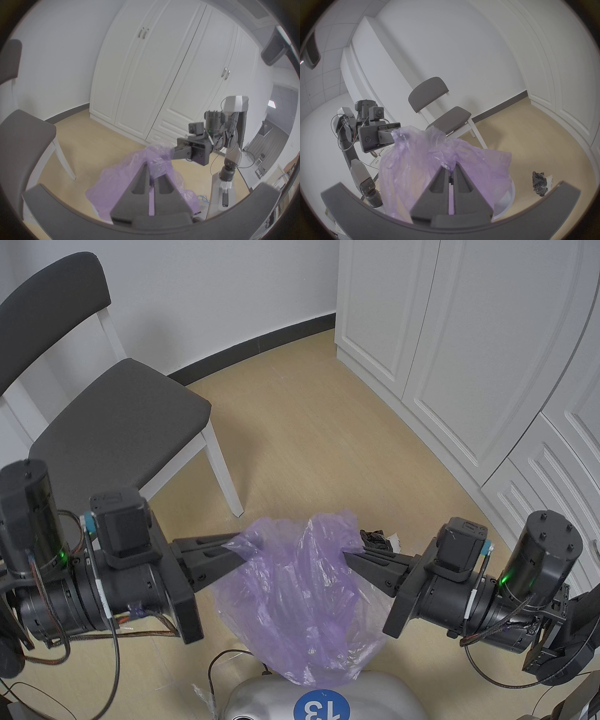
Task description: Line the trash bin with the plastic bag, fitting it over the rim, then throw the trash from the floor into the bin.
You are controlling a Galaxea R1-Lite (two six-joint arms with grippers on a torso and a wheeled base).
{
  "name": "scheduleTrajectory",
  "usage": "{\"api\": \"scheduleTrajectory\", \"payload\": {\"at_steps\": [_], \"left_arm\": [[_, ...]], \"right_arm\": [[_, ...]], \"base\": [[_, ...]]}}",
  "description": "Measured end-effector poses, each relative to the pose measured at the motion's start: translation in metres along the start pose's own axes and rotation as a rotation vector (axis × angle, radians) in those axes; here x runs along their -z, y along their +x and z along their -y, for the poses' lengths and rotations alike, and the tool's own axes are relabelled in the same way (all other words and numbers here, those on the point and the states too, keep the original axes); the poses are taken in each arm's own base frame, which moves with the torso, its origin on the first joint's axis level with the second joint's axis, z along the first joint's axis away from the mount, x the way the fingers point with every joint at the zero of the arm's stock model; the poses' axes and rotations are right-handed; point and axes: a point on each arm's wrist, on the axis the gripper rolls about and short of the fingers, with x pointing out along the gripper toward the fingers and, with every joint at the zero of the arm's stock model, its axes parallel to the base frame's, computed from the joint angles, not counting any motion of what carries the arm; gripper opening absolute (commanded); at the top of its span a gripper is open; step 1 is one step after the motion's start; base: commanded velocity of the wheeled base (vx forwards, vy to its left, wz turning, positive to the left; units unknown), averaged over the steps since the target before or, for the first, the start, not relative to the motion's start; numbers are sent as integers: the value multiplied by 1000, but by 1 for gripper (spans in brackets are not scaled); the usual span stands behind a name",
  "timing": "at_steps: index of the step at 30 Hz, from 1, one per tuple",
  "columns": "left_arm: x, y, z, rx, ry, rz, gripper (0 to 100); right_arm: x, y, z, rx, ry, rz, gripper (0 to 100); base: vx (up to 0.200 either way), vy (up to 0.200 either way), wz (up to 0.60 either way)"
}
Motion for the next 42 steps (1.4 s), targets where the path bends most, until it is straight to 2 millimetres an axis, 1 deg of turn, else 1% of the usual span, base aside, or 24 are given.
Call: {"api": "scheduleTrajectory", "payload": {"at_steps": [5,9,14,19,23,32,42], "left_arm": [[17,-5,2,1,-29,40,0],[26,-4,1,0,-110,26,0],[27,6,-3,-5,-155,79,0],[24,16,-9,-15,-156,191,0],[29,23,-14,-26,-152,237,0],[56,32,-18,-46,-182,136,0],[69,40,-21,-54,-198,81,0]], "right_arm": [[3,4,1,5,15,2,0],[2,13,4,7,62,63,0],[7,22,9,21,88,86,0],[13,27,13,34,92,76,0],[15,31,14,44,92,98,0],[32,40,19,62,90,91,0],[51,45,22,74,90,34,0]], "base": [[0,0,0],[0,0,0],[0,0,0],[0,0,0],[0,0,0],[0,0,0],[0,0,0]]}}
